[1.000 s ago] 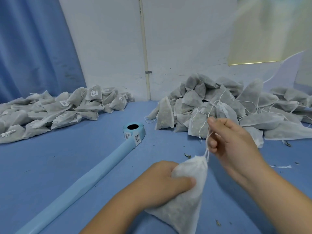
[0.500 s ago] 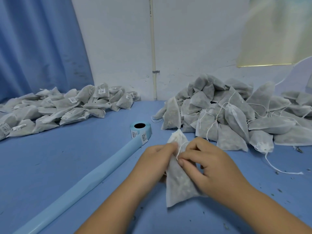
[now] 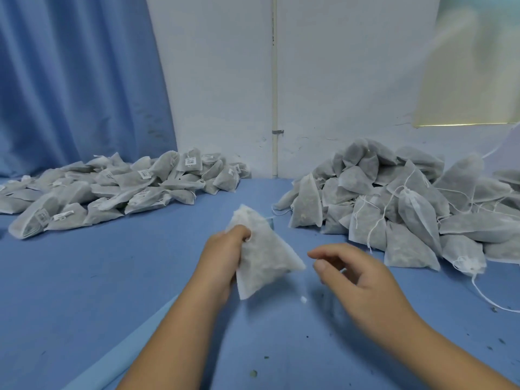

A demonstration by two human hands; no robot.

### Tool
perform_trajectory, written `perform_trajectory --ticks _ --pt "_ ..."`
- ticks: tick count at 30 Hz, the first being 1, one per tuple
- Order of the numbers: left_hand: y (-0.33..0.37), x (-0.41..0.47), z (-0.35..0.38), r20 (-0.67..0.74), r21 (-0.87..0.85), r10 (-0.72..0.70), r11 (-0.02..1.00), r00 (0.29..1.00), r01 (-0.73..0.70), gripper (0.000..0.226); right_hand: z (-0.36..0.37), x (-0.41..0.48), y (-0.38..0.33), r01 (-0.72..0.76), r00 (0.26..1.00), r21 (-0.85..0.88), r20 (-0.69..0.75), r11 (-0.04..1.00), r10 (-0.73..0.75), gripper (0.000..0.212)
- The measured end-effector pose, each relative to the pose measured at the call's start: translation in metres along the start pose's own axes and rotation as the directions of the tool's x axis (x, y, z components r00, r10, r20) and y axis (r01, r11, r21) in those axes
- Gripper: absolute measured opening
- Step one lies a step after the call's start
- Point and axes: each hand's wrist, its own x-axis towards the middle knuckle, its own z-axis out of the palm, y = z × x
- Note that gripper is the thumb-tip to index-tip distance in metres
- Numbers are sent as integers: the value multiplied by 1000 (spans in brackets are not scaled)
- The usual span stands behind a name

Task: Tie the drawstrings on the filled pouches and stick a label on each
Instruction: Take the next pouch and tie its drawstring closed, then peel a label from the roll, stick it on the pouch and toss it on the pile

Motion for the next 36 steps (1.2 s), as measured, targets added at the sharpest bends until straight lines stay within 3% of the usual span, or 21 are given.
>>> perform_trajectory --ticks 4,6,9,15,19,29,36 --pt "-4 24 -38 -81 -239 -128 965 989 105 17 29 26 18 -292 954 -16 64 956 293 9" --pt "-7 31 -43 -76 -283 -160 950 984 133 15 41 45 27 -395 916 -25 57 918 396 4" --pt "-8 38 -44 -77 -288 -200 942 977 171 13 60 76 35 -476 878 -12 50 879 476 14" --pt "-5 45 -45 -16 -298 -265 921 964 249 17 93 124 37 -492 862 -168 42 854 505 29" --pt "-3 46 -43 8 -272 -289 921 957 280 20 102 133 43 -537 833 -184 38 823 552 39" --pt "1 44 -41 1 -215 -274 939 962 268 15 89 124 58 -531 829 -64 170 845 533 28" --pt "0 42 -42 -48 -140 -246 961 968 238 10 72 115 52 -616 779 34 173 787 602 13"
